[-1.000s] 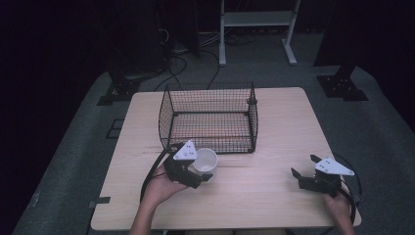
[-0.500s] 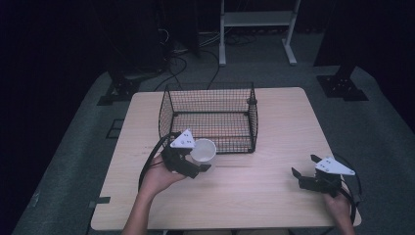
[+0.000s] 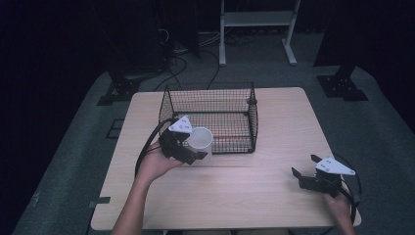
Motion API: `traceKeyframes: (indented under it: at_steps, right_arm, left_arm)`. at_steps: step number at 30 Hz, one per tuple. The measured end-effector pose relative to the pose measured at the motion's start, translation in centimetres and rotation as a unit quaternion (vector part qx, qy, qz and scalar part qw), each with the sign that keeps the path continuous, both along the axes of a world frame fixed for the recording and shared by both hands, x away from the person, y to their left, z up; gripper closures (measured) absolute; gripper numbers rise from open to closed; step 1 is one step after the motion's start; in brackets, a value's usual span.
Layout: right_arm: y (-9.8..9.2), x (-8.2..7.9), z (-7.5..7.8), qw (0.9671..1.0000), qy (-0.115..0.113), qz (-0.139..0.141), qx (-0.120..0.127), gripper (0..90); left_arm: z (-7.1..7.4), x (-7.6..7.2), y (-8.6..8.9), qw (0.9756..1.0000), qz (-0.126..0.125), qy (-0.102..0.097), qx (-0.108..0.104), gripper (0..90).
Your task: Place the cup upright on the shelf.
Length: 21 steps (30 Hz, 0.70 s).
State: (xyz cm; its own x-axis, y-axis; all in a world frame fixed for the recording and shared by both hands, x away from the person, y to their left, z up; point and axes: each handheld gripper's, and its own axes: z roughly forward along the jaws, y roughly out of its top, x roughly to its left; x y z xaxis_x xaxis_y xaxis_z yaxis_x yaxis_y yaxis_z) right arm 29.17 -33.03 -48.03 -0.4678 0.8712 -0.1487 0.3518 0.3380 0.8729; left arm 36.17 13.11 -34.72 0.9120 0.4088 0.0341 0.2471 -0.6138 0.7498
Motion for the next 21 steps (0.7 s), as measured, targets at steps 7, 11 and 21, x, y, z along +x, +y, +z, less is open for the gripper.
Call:
traceKeyframes:
  at_steps: [7,11,21]
  right_arm:
    - [-0.1,0.0,0.0,1.0,0.001,-0.002,0.002,13.1]
    - [-0.1,0.0,0.0,1.0,0.001,-0.002,0.002,13.1]
    - [-0.1,0.0,0.0,1.0,0.0,-0.004,0.003,13.1]
  left_arm:
    - [1.0,1.1,-0.1,1.0,-0.006,0.001,0.001,21.4]
    - [1.7,2.0,-0.3,1.0,-0.009,-0.001,0.003,21.4]
    - [3.6,4.1,-1.2,0.9999,-0.007,-0.01,0.011,21.4]
